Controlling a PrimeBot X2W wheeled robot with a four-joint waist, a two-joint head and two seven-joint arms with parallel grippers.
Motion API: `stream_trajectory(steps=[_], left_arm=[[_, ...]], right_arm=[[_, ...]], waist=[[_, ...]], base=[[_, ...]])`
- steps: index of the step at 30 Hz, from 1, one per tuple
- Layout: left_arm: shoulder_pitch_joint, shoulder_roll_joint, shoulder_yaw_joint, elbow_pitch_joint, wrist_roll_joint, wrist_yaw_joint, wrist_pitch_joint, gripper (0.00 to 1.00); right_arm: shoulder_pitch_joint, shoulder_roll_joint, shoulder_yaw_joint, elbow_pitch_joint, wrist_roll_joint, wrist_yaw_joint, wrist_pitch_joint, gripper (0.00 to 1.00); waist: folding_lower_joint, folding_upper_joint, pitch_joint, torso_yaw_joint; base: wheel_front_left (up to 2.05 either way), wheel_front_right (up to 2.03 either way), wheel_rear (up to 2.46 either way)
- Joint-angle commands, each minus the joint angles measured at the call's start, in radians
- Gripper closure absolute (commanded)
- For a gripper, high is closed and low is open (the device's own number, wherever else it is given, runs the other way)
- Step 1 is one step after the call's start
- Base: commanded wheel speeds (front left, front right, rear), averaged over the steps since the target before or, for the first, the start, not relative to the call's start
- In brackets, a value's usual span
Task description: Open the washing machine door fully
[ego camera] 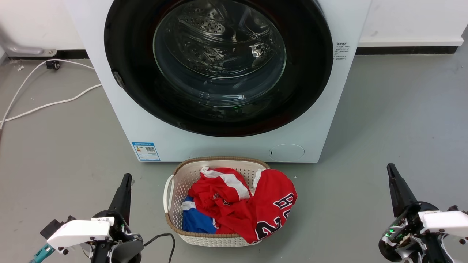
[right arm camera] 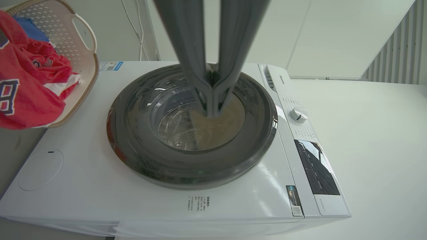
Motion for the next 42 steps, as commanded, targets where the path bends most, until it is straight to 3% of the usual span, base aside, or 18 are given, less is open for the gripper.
stream_trajectory(steps=[1, 19, 20, 32, 42], left_arm=[[-0.009, -0.002, 0.004, 0.001, 0.003, -0.003, 0.003, 1.00], [-0.009, -0.002, 0.004, 0.001, 0.003, -0.003, 0.003, 1.00], [0.000, 0.000, 0.000, 0.000, 0.000, 0.000, 0.000, 0.00], [0.040, -0.003, -0.005, 0.005, 0.044, 0.001, -0.042, 0.00], [0.046, -0.003, -0.017, -0.065, 0.265, 0.042, -0.089, 0.00]], right_arm=[[-0.013, -0.002, 0.002, 0.001, 0.004, 0.000, 0.001, 1.00], [-0.013, -0.002, 0.002, 0.001, 0.004, 0.000, 0.001, 1.00], [0.000, 0.000, 0.000, 0.000, 0.000, 0.000, 0.000, 0.00], [0.043, 0.002, -0.003, 0.021, -0.051, 0.000, -0.042, 0.00], [0.059, 0.002, -0.002, -0.063, -0.311, 0.000, -0.089, 0.00]], waist=[[0.0000, 0.0000, 0.000, 0.000], [0.0000, 0.0000, 0.000, 0.000], [0.0000, 0.0000, 0.000, 0.000], [0.0000, 0.0000, 0.001, 0.001], [0.0000, 0.0000, 0.003, 0.004]], base=[[0.00, 0.00, 0.00], [0.00, 0.00, 0.00], [0.00, 0.00, 0.00], [0.00, 0.00, 0.00], [0.00, 0.00, 0.00]])
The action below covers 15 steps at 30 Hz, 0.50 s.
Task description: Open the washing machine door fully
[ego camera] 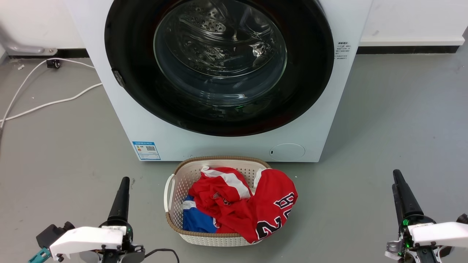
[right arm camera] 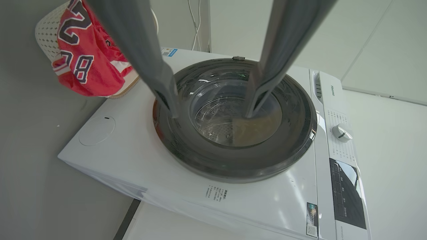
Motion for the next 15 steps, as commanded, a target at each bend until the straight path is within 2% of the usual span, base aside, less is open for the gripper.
stream_trajectory(steps=[1, 15], left_arm=[[-0.005, 0.002, -0.009, -0.033, 0.056, 0.010, -0.012, 0.00], [0.021, 0.004, -0.082, -0.099, 0.406, 0.087, -0.069, 0.00]], right_arm=[[-0.005, -0.002, 0.003, -0.034, -0.051, 0.002, -0.012, 0.00], [0.033, -0.003, 0.027, -0.116, -0.407, 0.002, -0.069, 0.00]], waist=[[0.0000, 0.0000, 0.000, 0.000], [0.0000, 0.0000, -0.001, 0.001]], base=[[0.00, 0.00, 0.00], [0.00, 0.00, 0.00]])
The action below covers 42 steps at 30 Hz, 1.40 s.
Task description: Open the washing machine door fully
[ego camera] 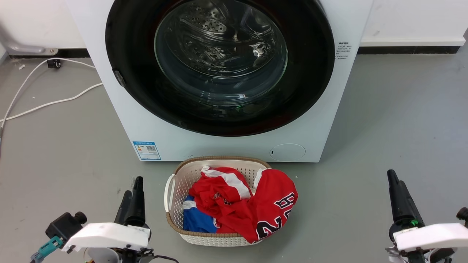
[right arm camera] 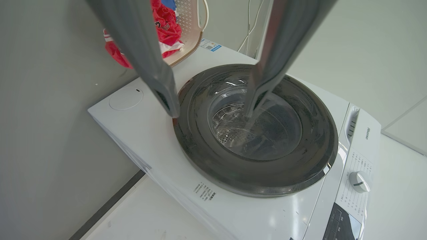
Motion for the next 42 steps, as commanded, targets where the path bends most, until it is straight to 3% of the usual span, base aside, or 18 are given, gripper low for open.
stream_trajectory(steps=[1, 16, 42], left_arm=[[-0.004, 0.004, -0.013, -0.022, 0.052, 0.009, -0.012, 0.00], [0.013, 0.024, -0.070, -0.063, 0.258, 0.070, -0.060, 0.00], [0.049, 0.025, -0.112, -0.113, 0.539, 0.080, -0.134, 0.00]], right_arm=[[-0.002, -0.003, 0.002, -0.025, -0.055, 0.002, -0.012, 0.00], [0.029, -0.004, 0.021, -0.065, -0.289, 0.002, -0.060, 0.00], [0.075, -0.005, 0.020, -0.145, -0.599, 0.002, -0.135, 0.00]], waist=[[0.0000, 0.0000, -0.001, 0.001], [0.0000, 0.0000, -0.007, 0.003], [0.0000, 0.0000, -0.012, 0.016]], base=[[0.00, 0.00, 0.00], [0.00, 0.00, 0.00], [0.00, 0.00, 0.00]])
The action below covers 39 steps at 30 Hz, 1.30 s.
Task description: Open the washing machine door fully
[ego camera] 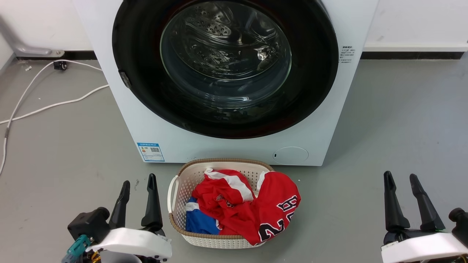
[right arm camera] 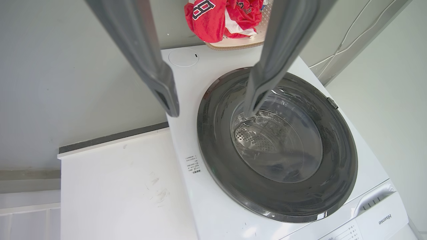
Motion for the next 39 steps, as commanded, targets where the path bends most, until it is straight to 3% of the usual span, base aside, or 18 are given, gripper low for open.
stream_trajectory(steps=[1, 29, 39], left_arm=[[0.006, 0.002, 0.000, -0.014, 0.024, 0.003, -0.010, 0.00], [0.043, -0.018, 0.009, -0.015, 0.238, -0.034, -0.073, 0.00], [0.054, -0.019, -0.002, -0.009, 0.283, -0.025, -0.092, 0.00]], right_arm=[[0.004, -0.004, -0.001, -0.016, -0.026, 0.002, -0.009, 0.00], [0.046, -0.005, -0.009, -0.064, -0.252, 0.002, -0.072, 0.00], [0.057, -0.005, -0.014, -0.079, -0.299, 0.001, -0.091, 0.00]], waist=[[0.0000, 0.0000, 0.000, 0.000], [0.0000, 0.0000, -0.009, 0.010], [0.0000, 0.0000, -0.011, 0.006]], base=[[0.00, 0.00, 0.00], [0.00, 0.00, 0.00], [0.00, 0.00, 0.00]])
